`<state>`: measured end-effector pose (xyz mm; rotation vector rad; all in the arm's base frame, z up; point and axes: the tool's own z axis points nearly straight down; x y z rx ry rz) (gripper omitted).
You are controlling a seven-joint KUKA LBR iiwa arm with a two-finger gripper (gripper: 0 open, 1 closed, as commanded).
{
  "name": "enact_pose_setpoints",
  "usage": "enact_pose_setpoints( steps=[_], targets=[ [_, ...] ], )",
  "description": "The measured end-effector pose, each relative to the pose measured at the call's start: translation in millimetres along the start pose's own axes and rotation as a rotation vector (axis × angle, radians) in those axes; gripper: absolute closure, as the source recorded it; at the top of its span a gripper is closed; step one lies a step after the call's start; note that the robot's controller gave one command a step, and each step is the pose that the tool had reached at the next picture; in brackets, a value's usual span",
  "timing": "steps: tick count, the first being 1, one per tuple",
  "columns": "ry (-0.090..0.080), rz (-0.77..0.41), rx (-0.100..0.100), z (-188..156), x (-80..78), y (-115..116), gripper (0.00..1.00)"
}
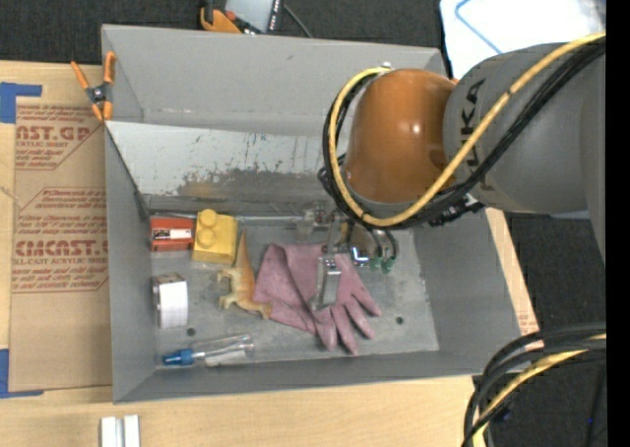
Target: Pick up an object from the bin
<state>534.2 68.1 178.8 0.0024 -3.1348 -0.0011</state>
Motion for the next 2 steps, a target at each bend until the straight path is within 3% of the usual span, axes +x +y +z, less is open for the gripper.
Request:
enact_pose_setpoints(
  steps=[1,2],
  targets=[
    [-0.008,0.001,-0.001,-5,-1.7,0,0.00],
    [-0.010,-0.274,0.000,83,-40.7,22,0.00]
  ],
)
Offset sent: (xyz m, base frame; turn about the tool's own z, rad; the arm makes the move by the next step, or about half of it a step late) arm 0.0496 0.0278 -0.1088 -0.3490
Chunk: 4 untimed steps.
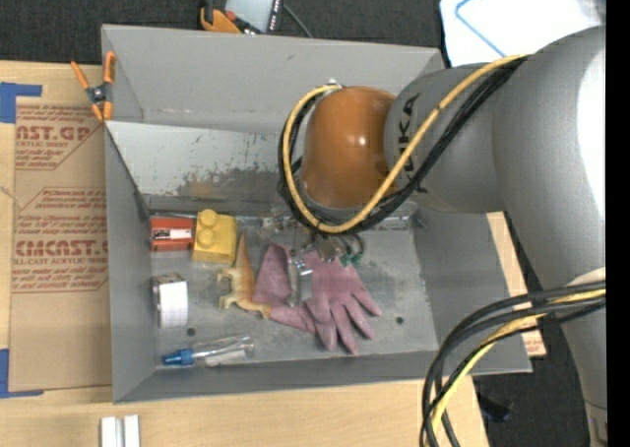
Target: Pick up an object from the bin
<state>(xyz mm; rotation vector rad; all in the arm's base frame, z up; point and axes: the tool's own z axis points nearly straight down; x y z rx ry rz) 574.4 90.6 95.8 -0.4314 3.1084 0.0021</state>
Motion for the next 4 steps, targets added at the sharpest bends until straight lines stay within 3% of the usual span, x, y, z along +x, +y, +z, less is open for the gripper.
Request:
enact_pose_setpoints(
  steps=[1,2,3,4],
  targets=[
    [-0.004,-0.038,0.000,26,-17.0,8,0.00],
    [-0.002,-0.415,0.001,25,17.0,31,0.00],
    [-0.010,-0.066,0.000,25,-16.6,10,0.00],
    [-0.005,-0.403,-0.001,25,12.2,30,1.00]
  ],
)
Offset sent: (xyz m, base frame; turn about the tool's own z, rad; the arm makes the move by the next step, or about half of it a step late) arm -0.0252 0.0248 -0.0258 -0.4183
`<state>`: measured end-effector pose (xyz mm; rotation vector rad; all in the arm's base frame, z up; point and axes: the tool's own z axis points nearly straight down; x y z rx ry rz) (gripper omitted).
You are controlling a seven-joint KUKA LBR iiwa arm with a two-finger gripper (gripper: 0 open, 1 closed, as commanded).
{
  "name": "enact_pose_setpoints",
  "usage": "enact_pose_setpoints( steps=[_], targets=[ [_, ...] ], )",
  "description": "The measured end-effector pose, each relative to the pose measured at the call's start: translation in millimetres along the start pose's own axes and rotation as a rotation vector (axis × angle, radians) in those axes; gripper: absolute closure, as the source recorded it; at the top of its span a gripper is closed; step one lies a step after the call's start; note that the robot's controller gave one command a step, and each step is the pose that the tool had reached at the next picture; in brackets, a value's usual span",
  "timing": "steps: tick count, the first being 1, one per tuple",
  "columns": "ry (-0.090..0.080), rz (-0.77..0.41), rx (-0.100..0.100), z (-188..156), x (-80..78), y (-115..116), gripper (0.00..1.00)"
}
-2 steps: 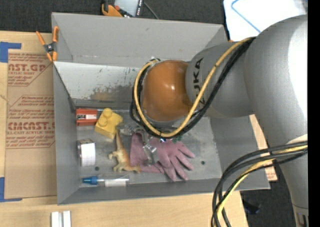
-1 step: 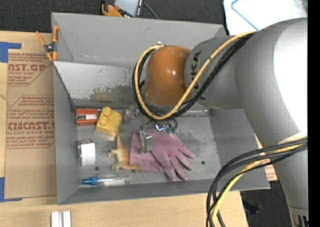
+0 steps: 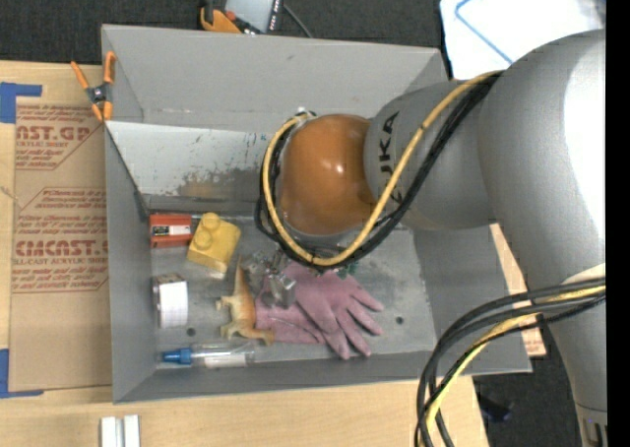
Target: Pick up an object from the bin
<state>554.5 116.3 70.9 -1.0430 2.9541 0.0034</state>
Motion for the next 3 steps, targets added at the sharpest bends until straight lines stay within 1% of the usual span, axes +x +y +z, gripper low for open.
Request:
enact_pose_setpoints(
  steps=[1,2,3],
  targets=[
    [0.000,0.000,0.000,0,0.0,0,1.00],
    [0.005,0.000,-0.003,-5,1.3,1,1.00],
    [-0.001,0.001,0.000,-33,-0.8,1,1.00]
  ],
)
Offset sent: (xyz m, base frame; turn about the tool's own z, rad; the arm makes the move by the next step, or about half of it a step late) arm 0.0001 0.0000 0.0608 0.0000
